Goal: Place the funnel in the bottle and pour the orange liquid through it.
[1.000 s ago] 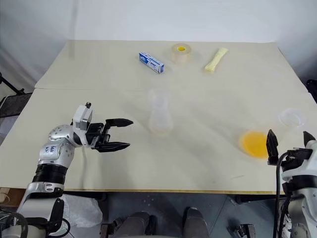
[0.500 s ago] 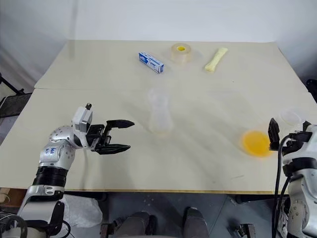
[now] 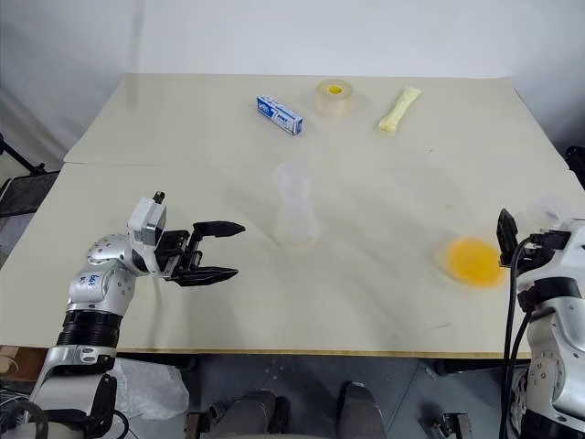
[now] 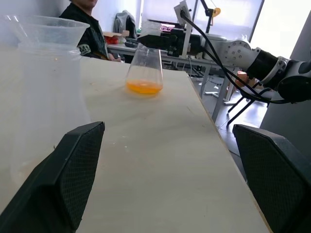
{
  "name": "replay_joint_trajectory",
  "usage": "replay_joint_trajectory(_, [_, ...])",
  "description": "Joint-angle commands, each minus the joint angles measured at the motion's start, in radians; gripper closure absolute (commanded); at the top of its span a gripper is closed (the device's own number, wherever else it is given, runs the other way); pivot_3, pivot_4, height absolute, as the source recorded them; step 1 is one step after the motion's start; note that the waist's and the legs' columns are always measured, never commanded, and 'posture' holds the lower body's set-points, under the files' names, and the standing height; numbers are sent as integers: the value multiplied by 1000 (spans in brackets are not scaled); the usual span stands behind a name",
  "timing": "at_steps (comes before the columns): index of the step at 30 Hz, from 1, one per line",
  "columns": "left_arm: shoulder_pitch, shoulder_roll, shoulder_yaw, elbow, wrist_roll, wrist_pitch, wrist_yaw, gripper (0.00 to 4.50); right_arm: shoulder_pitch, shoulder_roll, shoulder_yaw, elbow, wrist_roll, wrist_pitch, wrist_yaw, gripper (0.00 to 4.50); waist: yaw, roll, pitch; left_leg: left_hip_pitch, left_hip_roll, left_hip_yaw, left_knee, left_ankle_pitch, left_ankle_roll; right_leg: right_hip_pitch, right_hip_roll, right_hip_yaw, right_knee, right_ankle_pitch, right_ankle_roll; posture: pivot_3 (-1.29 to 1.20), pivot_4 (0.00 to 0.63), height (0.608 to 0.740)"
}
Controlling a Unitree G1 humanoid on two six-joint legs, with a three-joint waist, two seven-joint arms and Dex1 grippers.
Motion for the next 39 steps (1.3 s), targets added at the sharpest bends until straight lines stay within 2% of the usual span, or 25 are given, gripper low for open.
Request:
replay_joint_trajectory(1, [-7,7,16,-20,-18,-3,1,0,0,7,-14,-58,13,-15,-18,2021,1,0,0,0,0,0,0,0,0,0,0,0,0,0,0,0,150,740])
replay_joint_trajectory(9, [-49,-6,13,55,-4,-37,-15,0,-75,-44,90,-215,-3,89,-52,2021,-10,0,0,0,0,0,0,0,0,-1,0,0,0,0,0,0,150,740])
replay_joint_trajectory(13, [-125,-28,23,182,15,-116,-19,0,-219,-135,228,-289,-81,217,-83,2021,-18,0,0,-1,0,0,0,0,0,-1,0,0,0,0,0,0,150,740])
replay_joint_trajectory(18, [-189,-34,28,307,37,-181,-28,0,-375,-172,394,-300,-179,279,-83,2021,-21,0,0,-3,0,-1,-1,0,0,-3,0,-2,0,0,0,0,150,740])
replay_joint_trajectory(25, [-253,-26,38,436,73,-251,-17,0,-583,-178,646,-224,-385,239,-39,2021,-24,0,0,-5,-2,-1,-1,0,0,-4,-1,-3,0,0,0,0,150,740])
replay_joint_trajectory(31, [-270,-30,69,462,63,-289,-35,0,-690,-164,813,-132,-564,139,6,2021,-26,0,0,-6,-2,-1,-1,0,0,-6,-1,-3,1,0,0,0,150,740])
replay_joint_trajectory(39, [-252,-29,85,434,52,-280,-45,0,-763,-123,924,1,-791,-8,15,2021,-28,0,0,-6,-2,-1,-1,0,0,-6,-1,-3,1,0,0,0,150,740])
